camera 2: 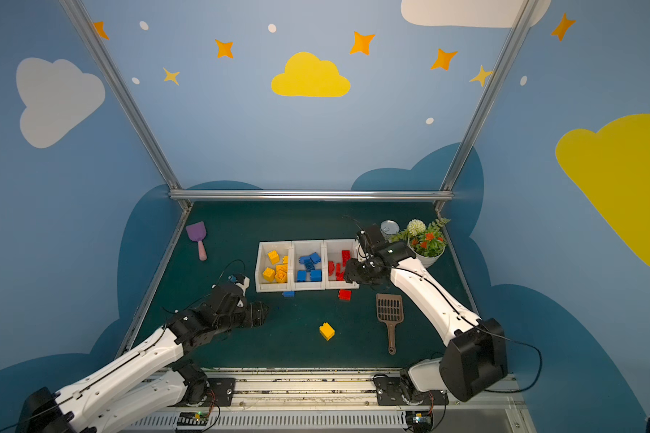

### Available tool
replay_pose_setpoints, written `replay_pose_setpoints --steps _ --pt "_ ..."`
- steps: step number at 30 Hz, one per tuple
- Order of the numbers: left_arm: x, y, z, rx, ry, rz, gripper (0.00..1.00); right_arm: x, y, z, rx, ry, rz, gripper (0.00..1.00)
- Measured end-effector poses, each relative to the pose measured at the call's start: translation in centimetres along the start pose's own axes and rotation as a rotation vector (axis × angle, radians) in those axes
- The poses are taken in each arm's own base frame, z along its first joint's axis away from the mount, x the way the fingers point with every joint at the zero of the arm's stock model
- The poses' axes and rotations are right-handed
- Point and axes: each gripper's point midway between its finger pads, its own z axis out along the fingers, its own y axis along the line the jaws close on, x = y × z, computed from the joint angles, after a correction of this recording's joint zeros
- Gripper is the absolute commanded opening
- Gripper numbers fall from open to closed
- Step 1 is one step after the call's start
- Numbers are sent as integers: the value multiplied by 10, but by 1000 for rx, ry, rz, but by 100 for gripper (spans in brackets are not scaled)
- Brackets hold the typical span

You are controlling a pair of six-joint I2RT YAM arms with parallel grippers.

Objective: Sort the legos into containers by color
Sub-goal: 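Grasp the loose yellow brick with the left gripper while the right moves aside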

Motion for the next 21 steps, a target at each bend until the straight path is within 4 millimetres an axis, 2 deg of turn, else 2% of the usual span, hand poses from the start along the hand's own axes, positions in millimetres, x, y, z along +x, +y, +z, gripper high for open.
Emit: replay_pose_setpoints --steps 3,7,14,21 --pt "0 -16 6 19 29 61 87 17 -18 4 14 12 60 60" --pt "3 -45 16 46 76 175 87 34 -29 9 22 33 100 60" --pt "12 -95 41 77 170 357 87 35 -30 7 14 21 127 60" --pt "49 -148 73 128 304 518 86 38 -32 7 10 21 138 60"
